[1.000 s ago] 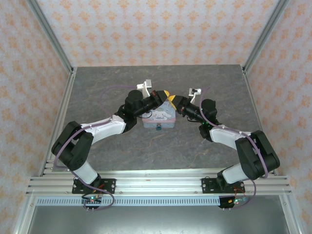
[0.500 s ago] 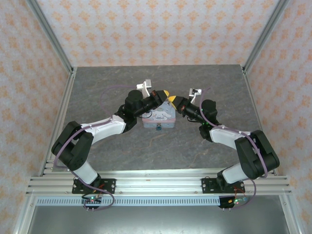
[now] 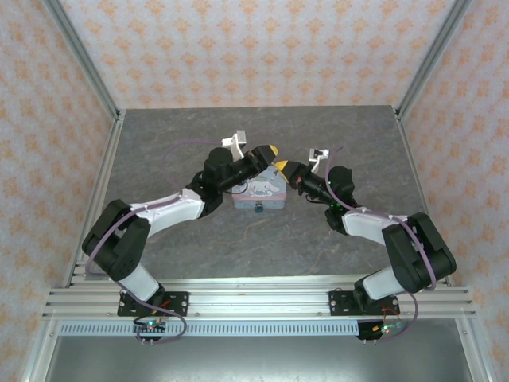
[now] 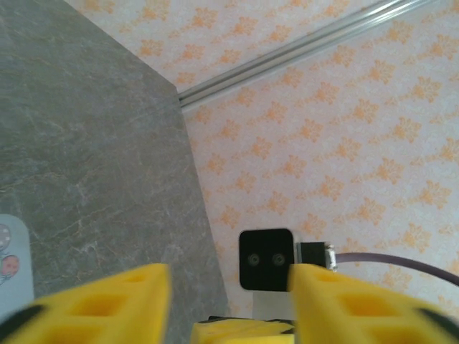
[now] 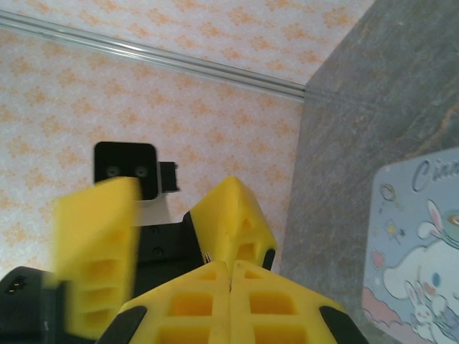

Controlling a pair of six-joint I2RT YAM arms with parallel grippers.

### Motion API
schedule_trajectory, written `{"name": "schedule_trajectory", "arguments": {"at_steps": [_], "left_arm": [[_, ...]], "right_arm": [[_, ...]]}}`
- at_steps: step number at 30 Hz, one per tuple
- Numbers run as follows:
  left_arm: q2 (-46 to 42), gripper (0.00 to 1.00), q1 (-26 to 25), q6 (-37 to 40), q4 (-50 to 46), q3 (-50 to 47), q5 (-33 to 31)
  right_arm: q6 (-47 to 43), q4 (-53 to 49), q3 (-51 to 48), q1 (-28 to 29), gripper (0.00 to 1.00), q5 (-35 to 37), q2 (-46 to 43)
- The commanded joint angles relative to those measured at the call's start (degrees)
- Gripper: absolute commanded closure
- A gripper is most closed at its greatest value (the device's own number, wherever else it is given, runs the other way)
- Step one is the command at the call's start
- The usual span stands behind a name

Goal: Unlock the padlock with the key

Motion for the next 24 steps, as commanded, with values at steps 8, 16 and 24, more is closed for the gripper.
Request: {"name": "schedule_trajectory", "arguments": {"at_steps": [8, 16, 24], "left_arm": [[-19.18, 0.12, 1.23, 9.26, -27.99, -7.41, -8.20], [-20.12, 0.10, -1.93, 16.12, -32.97, -15.82, -9.10], [-11.77, 0.17, -6.94, 17.10, -23.49, -19.32, -9.11]], "right_arm": [[-6.77, -13.36, -2.04, 0.03, 1.00, 1.77, -5.83], [-10.20, -24.23, 0.66, 0.03, 1.00, 5.14, -2.92], [-9.81, -24.98, 1.10, -0.02, 1.00, 6.59, 0.64]]}}
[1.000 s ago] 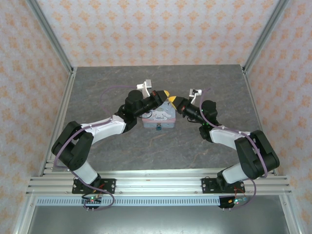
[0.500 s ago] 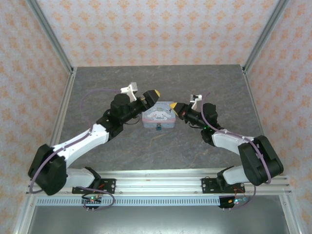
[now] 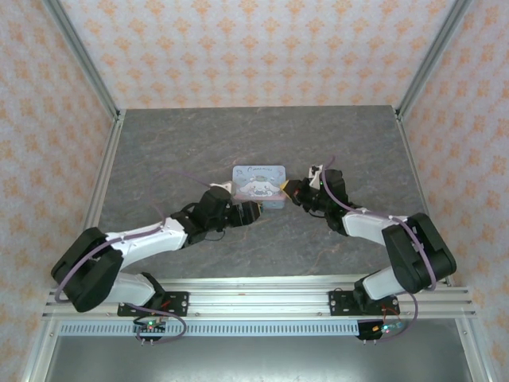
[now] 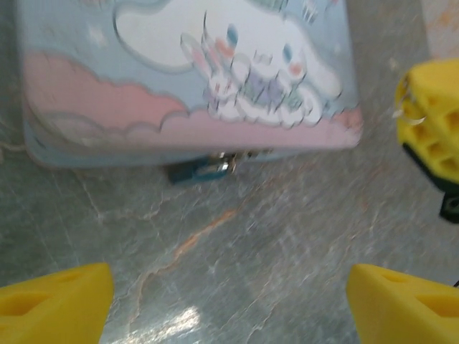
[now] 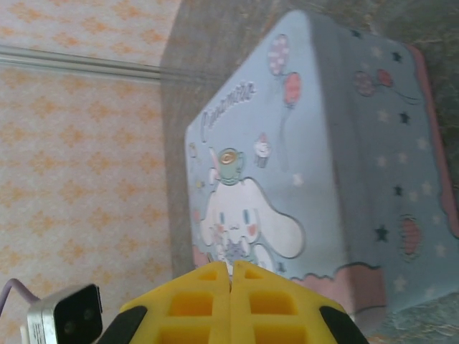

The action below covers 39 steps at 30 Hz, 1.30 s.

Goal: Unlock the padlock with the key

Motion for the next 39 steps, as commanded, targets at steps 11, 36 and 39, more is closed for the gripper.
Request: {"name": "schedule_trajectory", "arguments": {"at_steps": [11, 36, 39], "left_arm": [[13.48, 0.22, -1.58, 4.92, 13.81, 2.29, -1.05], [26.19, 0.27, 3.11, 8.86, 28.52, 5.83, 1.46], [26.54, 0.28, 2.90, 7.71, 30.60, 5.73, 1.97]], "right_arm": [[-0.81, 3.51, 0.91, -0.03, 1.00, 1.95, 2.88], [0.02, 9.50, 4.90, -0.74, 1.00, 0.24, 13.97], [0.01, 9.49, 4.88, -0.66, 1.00, 0.31, 13.97]]}}
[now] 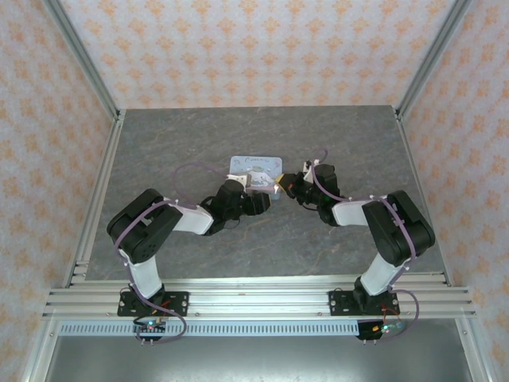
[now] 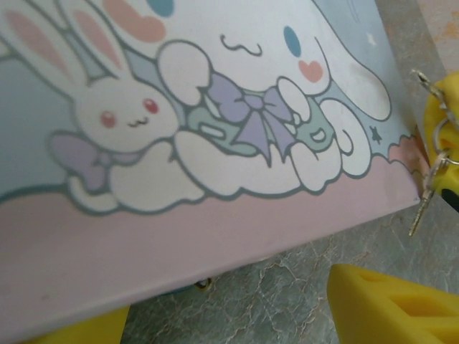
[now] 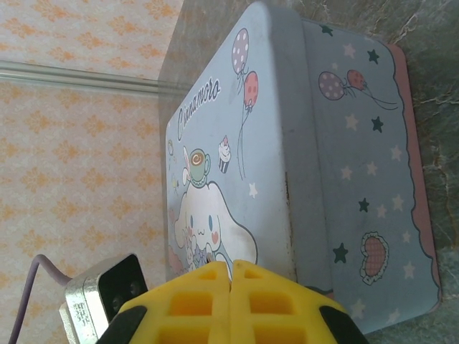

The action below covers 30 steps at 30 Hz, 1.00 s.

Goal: Unlock the padlock with the key

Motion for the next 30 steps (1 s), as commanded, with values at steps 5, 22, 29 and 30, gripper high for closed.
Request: {"name": "schedule_trajectory", "arguments": {"at_steps": [5, 22, 29, 30], "left_arm": [[-0.85, 0.29, -0.68, 0.07, 1.67, 0.13, -2.21], [-1.24, 0.37, -1.19, -4.63, 9.90, -0.83, -2.04], [0.43, 0.38, -1.13, -11.56, 16.01, -1.80, -2.48], [1.21, 0.38, -1.17, -12.25, 16.62, -1.79, -2.60]], "right_arm": [[0.09, -0.29, -0.06, -0.34, 1.00, 0.25, 1.26], [1.77, 1.52, -0.33, -0.31, 1.00, 0.44, 1.96], [2.38, 2.33, -0.24, -0.31, 1.00, 0.58, 2.85], [2.44, 2.43, -0.33, -0.28, 1.00, 0.44, 2.94]]}}
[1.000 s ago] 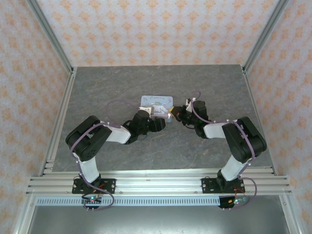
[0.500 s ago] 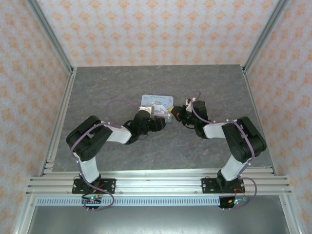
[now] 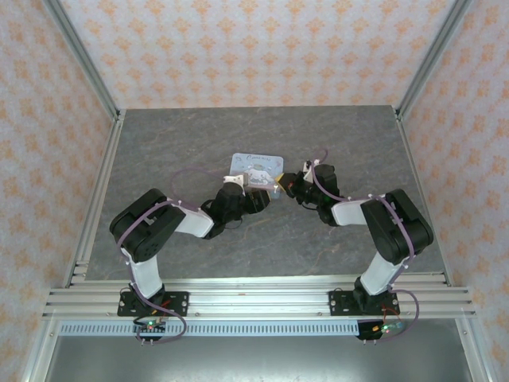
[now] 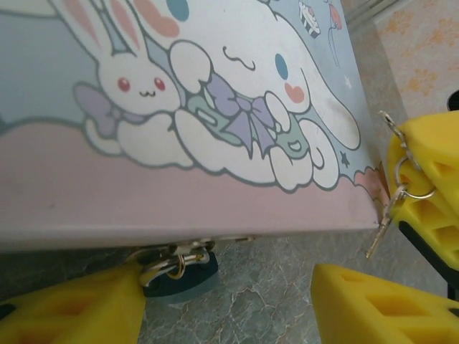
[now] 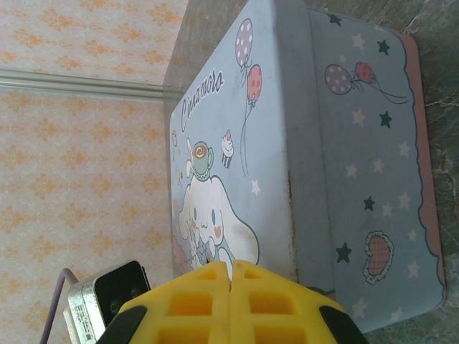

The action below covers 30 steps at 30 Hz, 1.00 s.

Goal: Unlock the padlock with the key

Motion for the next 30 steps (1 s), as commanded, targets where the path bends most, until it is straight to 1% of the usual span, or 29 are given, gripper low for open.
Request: {"name": "schedule_trajectory", "arguments": {"at_steps": [1, 6, 8, 13, 18, 19, 22, 29, 30], "left_arm": [[1.09, 0.38, -0.41, -4.18, 8.92, 0.13, -0.31], [4.65, 0.40, -0.50, -7.50, 14.85, -0.50, 0.21], [6.40, 0.40, -0.75, -7.27, 14.18, -0.73, -0.71], [6.74, 0.38, -1.00, -7.20, 13.82, -1.43, -2.12], [5.35, 0.41, -1.26, -10.36, 18.90, -3.75, -2.77], [3.36, 0.42, -1.28, -11.15, 19.89, -4.32, -3.15], [2.13, 0.43, -1.53, -13.22, 21.96, -5.31, -4.19], [4.64, 0.43, -1.94, -16.54, 25.47, -5.10, -5.31], [6.80, 0.43, -2.06, -16.85, 25.57, -5.06, -5.68]], "right_arm": [[0.48, 0.24, -0.37, -0.31, 1.00, 0.38, 1.83], [0.71, 0.51, -0.75, -0.25, 1.00, 0.54, 1.58], [0.88, 0.57, -0.77, -0.29, 1.00, 0.54, 1.47], [0.93, 0.71, -0.72, -0.30, 1.00, 0.54, 1.34], [1.27, 1.09, -0.99, -0.24, 1.00, 0.80, 1.61], [1.40, 1.26, -1.02, -0.25, 1.00, 0.88, 1.58], [1.71, 1.86, -1.23, -0.32, 1.00, 1.18, 1.89], [2.24, 2.62, -1.29, -0.24, 1.00, 1.24, 2.35], [2.24, 2.62, -1.38, -0.30, 1.00, 1.31, 2.46]]}}
